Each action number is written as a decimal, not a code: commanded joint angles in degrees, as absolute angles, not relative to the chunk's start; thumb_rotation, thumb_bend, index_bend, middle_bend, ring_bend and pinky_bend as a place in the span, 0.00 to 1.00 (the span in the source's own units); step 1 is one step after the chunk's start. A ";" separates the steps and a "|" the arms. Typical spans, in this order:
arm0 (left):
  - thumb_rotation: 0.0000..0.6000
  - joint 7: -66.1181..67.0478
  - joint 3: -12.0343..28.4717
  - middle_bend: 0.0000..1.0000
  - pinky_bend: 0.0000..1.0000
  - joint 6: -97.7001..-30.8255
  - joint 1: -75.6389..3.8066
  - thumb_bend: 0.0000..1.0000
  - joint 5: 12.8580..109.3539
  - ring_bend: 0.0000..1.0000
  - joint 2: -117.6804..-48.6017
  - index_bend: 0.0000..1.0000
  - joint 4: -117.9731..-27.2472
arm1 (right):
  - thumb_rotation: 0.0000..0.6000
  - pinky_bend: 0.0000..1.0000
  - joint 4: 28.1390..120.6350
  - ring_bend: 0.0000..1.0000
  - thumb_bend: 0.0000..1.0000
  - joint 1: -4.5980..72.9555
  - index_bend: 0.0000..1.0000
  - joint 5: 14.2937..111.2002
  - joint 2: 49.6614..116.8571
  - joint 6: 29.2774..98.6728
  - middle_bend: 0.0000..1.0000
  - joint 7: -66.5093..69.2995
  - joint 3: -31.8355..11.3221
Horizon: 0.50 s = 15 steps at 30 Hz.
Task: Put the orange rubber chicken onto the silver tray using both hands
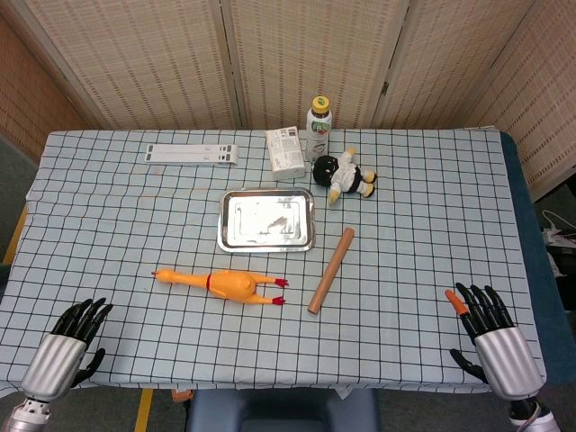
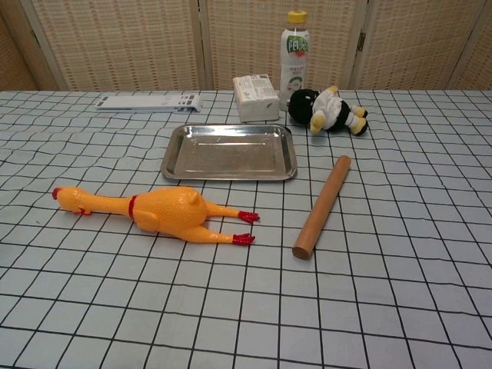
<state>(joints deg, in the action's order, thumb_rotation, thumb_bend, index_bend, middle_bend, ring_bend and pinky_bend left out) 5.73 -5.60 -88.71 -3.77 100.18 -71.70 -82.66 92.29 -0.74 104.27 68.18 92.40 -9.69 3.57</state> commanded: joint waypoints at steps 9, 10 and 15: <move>1.00 8.35 -3.16 0.03 0.13 -77.12 -11.53 0.42 98.87 0.02 -72.75 0.00 -85.87 | 1.00 0.00 93.20 0.00 0.12 1.94 0.00 98.92 69.85 86.33 0.00 -11.42 1.34; 1.00 8.93 -2.46 0.02 0.13 -75.38 -12.74 0.42 98.21 0.02 -72.96 0.00 -86.21 | 1.00 0.00 93.27 0.00 0.12 2.38 0.00 98.22 70.12 85.40 0.00 -11.82 1.05; 1.00 12.31 1.76 0.02 0.14 -65.91 -19.22 0.42 93.04 0.02 -74.78 0.00 -86.36 | 1.00 0.00 93.25 0.00 0.12 4.94 0.00 94.15 71.67 80.57 0.00 -13.74 -0.82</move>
